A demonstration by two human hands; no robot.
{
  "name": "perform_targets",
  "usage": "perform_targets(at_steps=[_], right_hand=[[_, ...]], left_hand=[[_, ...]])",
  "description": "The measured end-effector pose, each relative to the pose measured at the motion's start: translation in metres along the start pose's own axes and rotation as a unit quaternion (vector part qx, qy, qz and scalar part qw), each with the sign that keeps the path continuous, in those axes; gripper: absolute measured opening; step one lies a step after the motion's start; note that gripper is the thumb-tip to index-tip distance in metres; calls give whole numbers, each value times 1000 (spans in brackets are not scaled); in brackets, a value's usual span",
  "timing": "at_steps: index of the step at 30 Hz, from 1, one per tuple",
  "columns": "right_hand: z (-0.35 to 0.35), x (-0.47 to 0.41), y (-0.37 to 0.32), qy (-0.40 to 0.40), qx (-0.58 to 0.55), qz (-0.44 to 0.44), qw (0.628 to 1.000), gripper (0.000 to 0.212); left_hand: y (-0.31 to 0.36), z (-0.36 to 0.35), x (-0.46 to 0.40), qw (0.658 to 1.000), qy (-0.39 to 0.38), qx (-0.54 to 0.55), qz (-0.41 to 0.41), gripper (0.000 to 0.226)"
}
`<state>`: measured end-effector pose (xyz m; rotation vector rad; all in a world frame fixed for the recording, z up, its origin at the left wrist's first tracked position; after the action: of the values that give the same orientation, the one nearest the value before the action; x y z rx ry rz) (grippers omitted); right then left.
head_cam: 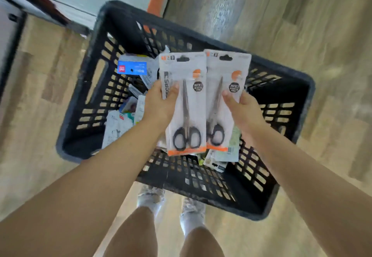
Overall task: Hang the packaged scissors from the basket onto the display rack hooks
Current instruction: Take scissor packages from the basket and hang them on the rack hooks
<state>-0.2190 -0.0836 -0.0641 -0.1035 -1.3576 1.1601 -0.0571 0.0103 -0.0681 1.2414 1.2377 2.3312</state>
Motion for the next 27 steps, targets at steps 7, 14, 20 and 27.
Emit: perform_targets(at_steps=[7,14,20,27], right_hand=[[36,130,-189,-2,-16,92,996,26],[52,283,-419,-47,-68,244,966,32],[56,429,-565,-72,-91,374,920,32],[17,543,-628,-141,-64,448,881,46]], left_hand=[[187,113,99,995,66,48,-55,16],[416,252,222,965,186,85,-166,11],[521,352,347,930,263,92,-242,16],[549,436,440,885,327,163,-289,13]])
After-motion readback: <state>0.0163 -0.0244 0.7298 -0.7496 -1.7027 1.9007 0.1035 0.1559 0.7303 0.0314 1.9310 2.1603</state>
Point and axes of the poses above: each hand's wrist, its own x-axis away from the middle knuckle, its own z-axis out of the back of the hand, y = z × x, the point moved 4 cm from there along -x, towards the middle knuckle, and after that the axes turned 1 degree about -y, right-handed, at the moved point
